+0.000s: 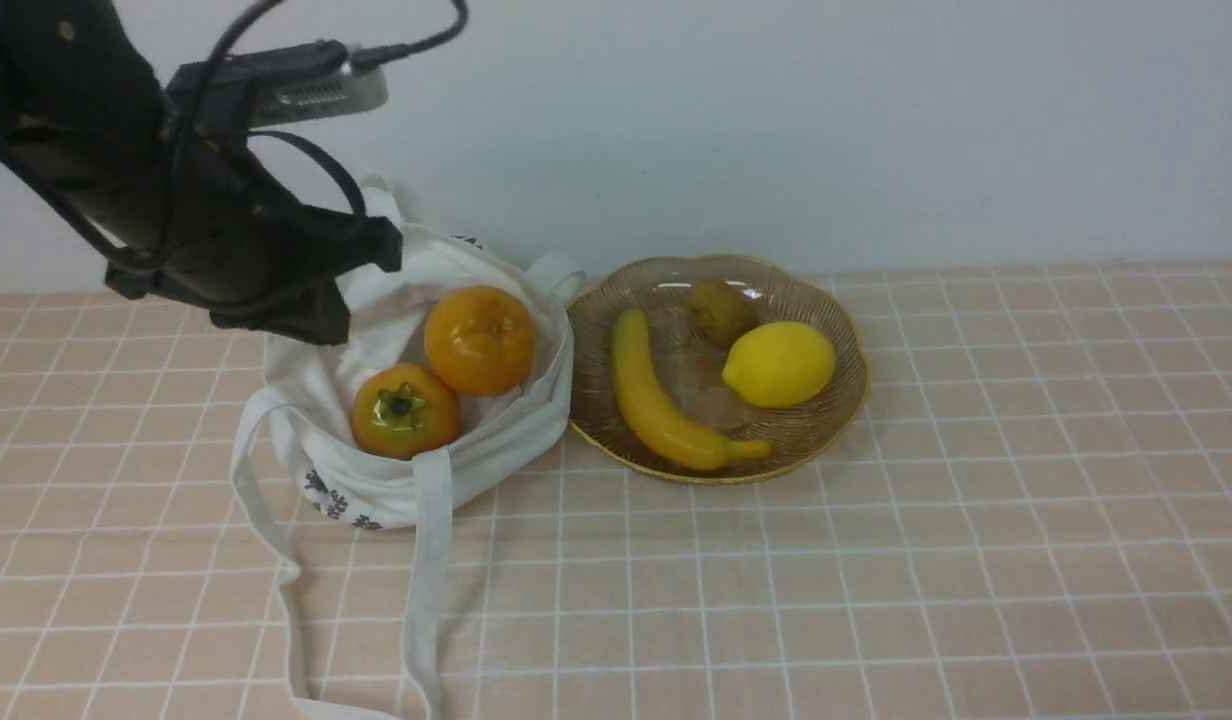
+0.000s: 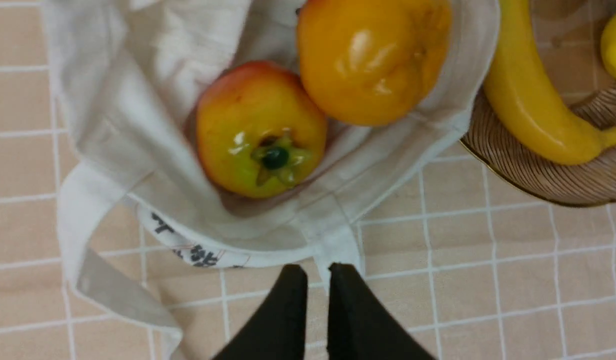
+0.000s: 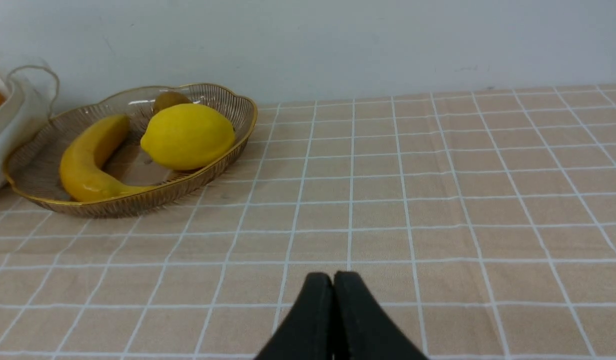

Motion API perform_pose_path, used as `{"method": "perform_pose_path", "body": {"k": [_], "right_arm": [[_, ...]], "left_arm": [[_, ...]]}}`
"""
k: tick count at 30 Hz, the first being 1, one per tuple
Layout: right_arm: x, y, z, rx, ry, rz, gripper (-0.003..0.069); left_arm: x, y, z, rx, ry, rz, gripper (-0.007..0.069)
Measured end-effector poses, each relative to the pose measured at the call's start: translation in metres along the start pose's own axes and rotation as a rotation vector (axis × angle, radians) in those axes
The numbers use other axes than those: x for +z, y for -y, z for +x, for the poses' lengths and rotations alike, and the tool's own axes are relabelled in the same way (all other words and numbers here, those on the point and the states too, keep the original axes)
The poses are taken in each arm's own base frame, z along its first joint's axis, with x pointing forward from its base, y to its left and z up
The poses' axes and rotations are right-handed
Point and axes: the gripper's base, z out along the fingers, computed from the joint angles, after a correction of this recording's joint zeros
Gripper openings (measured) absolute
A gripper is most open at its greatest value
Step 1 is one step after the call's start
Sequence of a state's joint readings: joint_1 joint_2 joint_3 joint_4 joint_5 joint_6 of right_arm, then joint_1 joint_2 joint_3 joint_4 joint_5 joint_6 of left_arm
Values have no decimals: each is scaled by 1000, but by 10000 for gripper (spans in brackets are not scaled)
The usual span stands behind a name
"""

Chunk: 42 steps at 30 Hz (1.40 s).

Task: Take the fruit out of the bag on the brown coffee tablecloth and place them on the plate.
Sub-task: 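Reach into the bag and grasp the red fruit inside it with the left gripper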

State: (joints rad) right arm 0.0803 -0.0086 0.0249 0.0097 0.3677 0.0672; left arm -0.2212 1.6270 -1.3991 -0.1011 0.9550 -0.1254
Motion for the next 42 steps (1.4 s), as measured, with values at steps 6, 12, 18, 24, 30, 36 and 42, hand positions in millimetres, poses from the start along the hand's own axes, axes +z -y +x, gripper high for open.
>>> {"method": "perform_pose_path", "body": {"k": [6, 12, 18, 24, 30, 36, 42], "right_arm": [[0, 0, 0, 0, 0, 0, -14], [0, 0, 0, 0, 0, 0, -14], [0, 0, 0, 0, 0, 0, -14], [0, 0, 0, 0, 0, 0, -14], [0, 0, 0, 0, 0, 0, -14], [0, 0, 0, 0, 0, 0, -14], [0, 0, 0, 0, 0, 0, -14]], "left_arm": [[37, 4, -4, 79, -20, -82, 248], [75, -3, -8, 131, -30, -141, 479], [103, -7, -9, 164, -26, -162, 635], [124, -11, -8, 204, -38, -190, 643], [143, -13, -6, 215, -50, -190, 606], [145, -13, -7, 218, -45, -192, 571], [145, -12, -7, 211, -52, -194, 571]]}}
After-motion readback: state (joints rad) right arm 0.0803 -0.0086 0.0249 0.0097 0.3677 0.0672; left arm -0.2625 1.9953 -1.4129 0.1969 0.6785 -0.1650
